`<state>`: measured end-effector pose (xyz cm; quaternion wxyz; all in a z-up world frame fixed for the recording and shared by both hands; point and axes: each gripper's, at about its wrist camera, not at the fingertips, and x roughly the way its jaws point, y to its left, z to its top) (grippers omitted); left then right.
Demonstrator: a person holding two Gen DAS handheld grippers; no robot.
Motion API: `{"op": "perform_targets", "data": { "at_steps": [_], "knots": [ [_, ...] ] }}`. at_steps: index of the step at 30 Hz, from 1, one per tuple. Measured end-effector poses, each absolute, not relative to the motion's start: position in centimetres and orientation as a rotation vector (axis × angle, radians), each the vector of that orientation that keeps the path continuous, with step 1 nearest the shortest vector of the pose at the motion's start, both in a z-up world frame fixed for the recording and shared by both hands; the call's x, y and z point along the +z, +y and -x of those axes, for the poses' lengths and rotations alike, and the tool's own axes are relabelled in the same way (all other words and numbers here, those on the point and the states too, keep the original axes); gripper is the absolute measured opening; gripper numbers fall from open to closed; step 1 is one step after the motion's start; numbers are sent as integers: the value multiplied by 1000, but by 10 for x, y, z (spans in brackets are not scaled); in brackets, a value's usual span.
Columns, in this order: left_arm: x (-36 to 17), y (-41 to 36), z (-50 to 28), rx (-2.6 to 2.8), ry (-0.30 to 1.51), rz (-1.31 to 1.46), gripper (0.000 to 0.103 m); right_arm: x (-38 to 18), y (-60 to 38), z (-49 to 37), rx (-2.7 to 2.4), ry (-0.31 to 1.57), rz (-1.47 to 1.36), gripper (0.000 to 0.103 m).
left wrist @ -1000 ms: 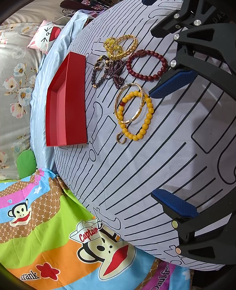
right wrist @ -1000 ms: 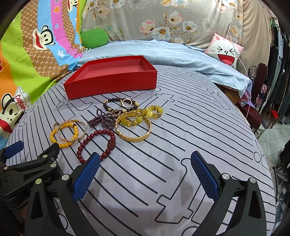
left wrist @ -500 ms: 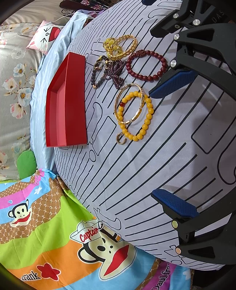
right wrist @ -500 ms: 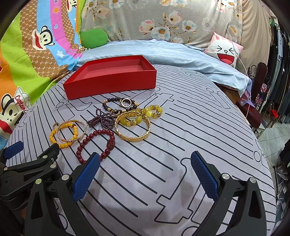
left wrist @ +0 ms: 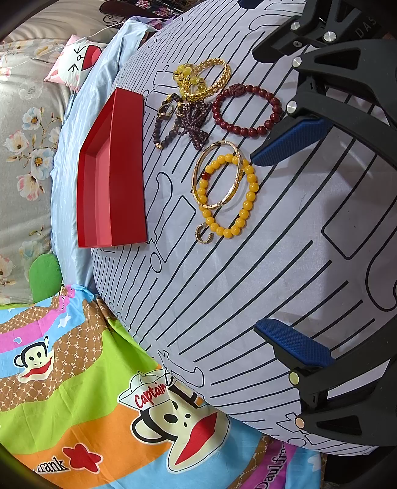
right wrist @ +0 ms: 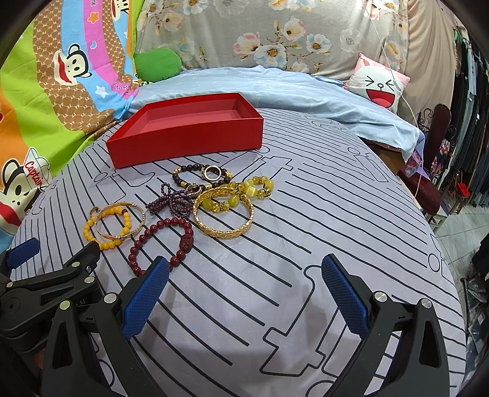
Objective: Organize jewelry
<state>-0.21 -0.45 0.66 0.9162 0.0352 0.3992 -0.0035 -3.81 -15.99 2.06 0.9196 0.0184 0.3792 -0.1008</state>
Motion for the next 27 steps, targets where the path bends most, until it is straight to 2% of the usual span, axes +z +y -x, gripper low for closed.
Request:
{"op": "perform_targets", "data": {
  "at_steps": [27],
  "knots": [
    [7, -2, 1, -4, 825, -73, 96, 20, -164, 39, -209, 787, -52, 96]
  ]
}}
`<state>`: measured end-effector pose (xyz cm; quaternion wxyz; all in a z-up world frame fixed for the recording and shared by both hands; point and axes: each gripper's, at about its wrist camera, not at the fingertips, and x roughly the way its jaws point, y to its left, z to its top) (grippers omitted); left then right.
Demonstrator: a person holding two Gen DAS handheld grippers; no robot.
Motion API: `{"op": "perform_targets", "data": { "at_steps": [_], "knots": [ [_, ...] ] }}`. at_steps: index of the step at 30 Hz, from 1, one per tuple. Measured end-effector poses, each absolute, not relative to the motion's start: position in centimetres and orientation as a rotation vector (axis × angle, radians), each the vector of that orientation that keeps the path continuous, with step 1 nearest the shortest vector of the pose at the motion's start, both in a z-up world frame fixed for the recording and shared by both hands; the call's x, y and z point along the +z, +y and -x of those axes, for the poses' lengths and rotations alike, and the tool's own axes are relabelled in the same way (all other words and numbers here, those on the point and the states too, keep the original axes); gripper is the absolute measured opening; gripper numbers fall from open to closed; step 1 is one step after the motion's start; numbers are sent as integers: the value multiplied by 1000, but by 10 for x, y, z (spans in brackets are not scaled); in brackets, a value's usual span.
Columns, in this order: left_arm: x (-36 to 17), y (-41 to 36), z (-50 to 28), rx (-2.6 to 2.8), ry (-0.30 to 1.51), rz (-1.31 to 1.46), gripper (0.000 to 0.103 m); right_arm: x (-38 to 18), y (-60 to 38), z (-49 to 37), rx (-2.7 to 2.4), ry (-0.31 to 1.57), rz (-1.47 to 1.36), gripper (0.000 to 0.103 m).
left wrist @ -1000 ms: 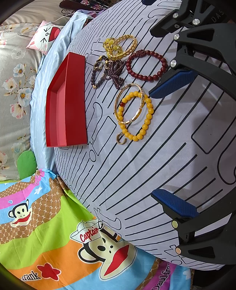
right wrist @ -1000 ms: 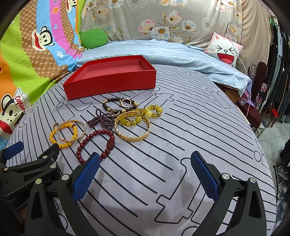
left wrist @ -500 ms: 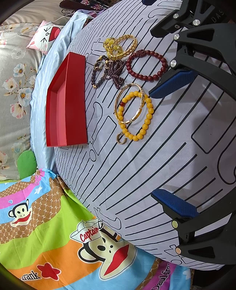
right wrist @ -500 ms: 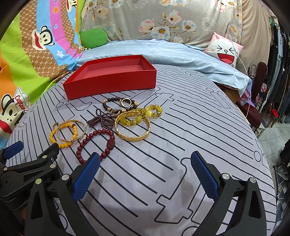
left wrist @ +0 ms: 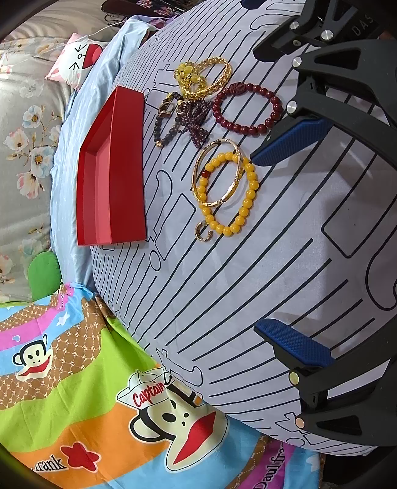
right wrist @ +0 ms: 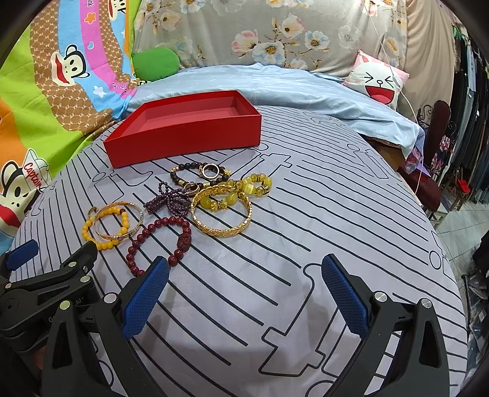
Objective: Organize jewelry
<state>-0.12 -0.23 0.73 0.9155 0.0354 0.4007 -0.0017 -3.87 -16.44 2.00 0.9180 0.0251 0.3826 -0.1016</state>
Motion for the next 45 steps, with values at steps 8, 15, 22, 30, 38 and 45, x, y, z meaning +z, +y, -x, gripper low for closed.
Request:
{"op": "perform_targets", "data": {
  "at_steps": [8, 15, 22, 30, 38, 45],
  "knots": [
    [7, 0, 1, 0, 824, -67, 96, 20, -165, 38, -210, 784, -52, 96],
    [5, 10, 0, 1, 844, -18, 96, 20, -174, 39, -210, 792, -102, 96],
    [4, 34, 0, 4, 857, 22, 96, 16, -191, 42, -224, 819, -149, 96],
    [12, 43, -4, -6, 856, 15, 96, 22, -189, 40, -191, 823, -102, 96],
    [22, 27, -16, -54, 854, 3, 96, 25, -192, 15, -161, 838, -128, 93],
    [20, 20, -23, -61, 870, -17, 96, 17, -189, -14, -121, 874, -134, 79]
  ]
}}
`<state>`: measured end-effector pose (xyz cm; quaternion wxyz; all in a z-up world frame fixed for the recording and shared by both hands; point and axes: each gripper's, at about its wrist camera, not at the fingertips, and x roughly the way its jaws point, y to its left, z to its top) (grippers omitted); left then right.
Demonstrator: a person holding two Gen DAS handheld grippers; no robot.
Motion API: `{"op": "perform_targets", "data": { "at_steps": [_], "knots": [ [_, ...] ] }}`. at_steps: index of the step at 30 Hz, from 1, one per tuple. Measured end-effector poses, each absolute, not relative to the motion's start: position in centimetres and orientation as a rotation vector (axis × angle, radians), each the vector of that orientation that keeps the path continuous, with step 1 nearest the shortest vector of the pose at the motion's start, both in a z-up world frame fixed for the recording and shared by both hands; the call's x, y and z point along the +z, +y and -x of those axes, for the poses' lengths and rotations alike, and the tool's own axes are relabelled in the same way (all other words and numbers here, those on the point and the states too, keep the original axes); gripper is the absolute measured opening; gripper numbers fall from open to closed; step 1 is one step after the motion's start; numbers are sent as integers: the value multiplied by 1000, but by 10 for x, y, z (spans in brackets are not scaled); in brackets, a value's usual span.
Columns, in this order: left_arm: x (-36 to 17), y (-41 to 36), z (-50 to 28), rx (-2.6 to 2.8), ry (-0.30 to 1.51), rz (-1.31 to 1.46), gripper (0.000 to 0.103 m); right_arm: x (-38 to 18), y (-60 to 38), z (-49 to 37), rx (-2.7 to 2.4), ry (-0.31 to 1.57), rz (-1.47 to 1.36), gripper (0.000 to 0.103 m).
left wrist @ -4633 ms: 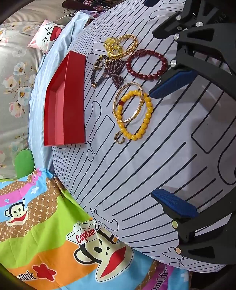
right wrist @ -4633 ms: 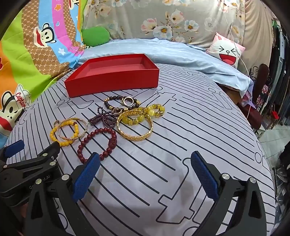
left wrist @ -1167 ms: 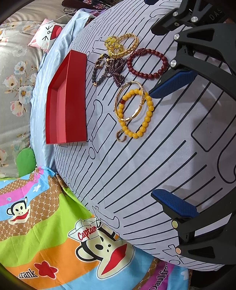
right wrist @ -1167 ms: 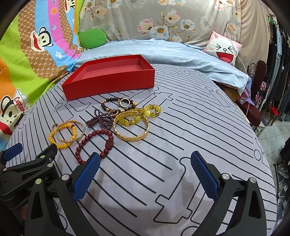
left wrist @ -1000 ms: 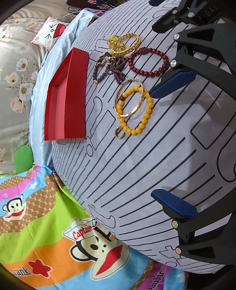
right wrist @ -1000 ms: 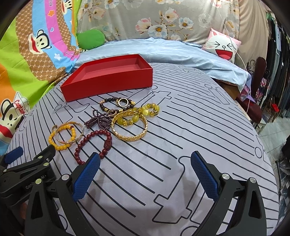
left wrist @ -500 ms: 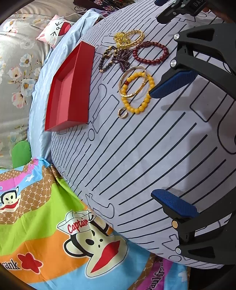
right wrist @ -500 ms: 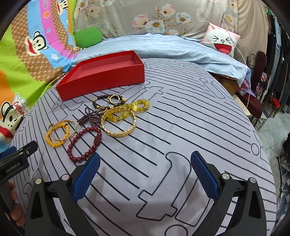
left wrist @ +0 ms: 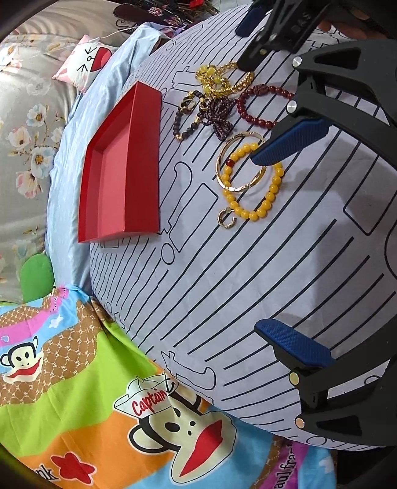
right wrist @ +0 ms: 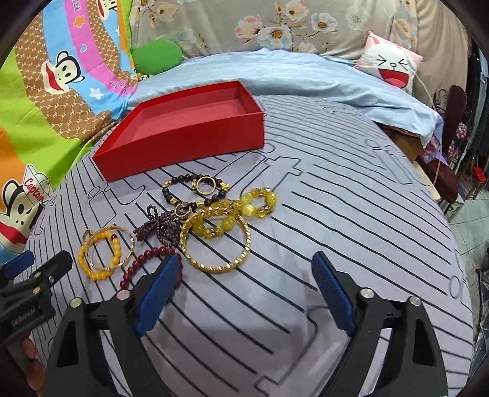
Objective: Organize jewelry
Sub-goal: 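Grasp the twisted gold cuff with the right tool while the left tool grasps the thin gold bangle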
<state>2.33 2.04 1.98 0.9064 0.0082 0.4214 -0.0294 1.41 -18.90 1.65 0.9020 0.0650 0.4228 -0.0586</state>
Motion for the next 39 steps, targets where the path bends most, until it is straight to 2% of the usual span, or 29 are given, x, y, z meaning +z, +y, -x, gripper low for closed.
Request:
{"op": "perform_targets", "data": {
  "at_steps": [7, 12, 31, 39],
  "knots": [
    [15, 20, -28, -62, 886, -25, 96, 6, -182, -33, -90, 907, -143, 74],
    [14, 16, -31, -82, 893, -31, 96, 5, -178, -39, -75, 906, -138, 56],
    [12, -23, -26, -164, 869, -105, 96, 23, -203, -10, -80, 895, -157, 56],
    [11, 1, -32, -129, 882, -48, 96, 18, -204, -7, -70, 907, -174, 56]
  ]
}}
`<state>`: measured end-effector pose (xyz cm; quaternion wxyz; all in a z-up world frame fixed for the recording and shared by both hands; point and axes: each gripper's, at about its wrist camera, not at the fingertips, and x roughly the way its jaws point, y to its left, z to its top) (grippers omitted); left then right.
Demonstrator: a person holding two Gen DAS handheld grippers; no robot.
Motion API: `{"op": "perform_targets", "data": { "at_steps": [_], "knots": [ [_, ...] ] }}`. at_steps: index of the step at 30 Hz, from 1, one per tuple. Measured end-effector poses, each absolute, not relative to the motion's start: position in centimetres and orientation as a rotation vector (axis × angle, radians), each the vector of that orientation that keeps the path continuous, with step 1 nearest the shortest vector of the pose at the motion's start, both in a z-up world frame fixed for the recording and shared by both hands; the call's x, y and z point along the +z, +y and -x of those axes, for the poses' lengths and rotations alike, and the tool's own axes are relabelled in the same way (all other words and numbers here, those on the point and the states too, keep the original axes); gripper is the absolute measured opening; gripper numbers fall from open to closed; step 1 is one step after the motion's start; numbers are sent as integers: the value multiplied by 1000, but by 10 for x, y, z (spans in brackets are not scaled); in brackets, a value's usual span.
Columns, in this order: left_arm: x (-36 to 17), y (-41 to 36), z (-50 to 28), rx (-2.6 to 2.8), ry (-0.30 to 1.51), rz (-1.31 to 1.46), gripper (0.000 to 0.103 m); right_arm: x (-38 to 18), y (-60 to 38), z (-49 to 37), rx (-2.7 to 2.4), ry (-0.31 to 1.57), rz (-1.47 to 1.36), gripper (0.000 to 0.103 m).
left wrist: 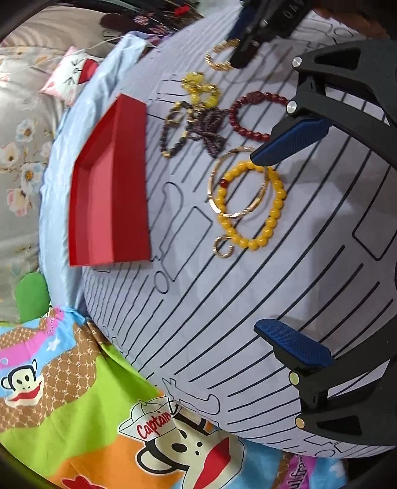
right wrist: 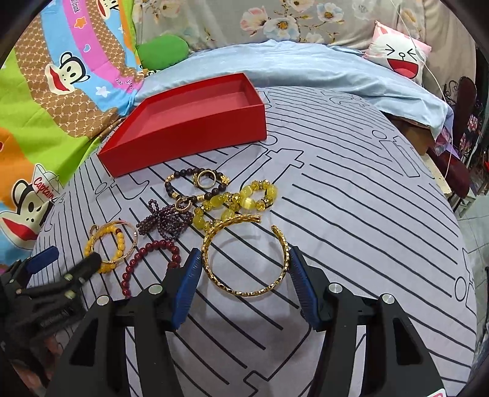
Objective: Organize jewelry
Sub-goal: 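Grasp the twisted gold cuff with the right tool while the left tool grasps the thin gold bangle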
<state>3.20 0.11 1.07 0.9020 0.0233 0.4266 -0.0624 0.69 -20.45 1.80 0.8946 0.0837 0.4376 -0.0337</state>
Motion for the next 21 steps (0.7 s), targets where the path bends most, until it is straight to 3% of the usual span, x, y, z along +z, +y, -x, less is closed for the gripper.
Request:
{"op": "perform_targets", "data": {
  "at_steps": [9, 21],
  "knots": [
    [4, -34, -36, -205, 881, -139, 95, 24, -207, -11, -74, 893, -181, 56],
    [-1, -49, -54, -211, 882, -145, 74, 23, -216, -18, -81, 895, -207, 56]
  ]
}}
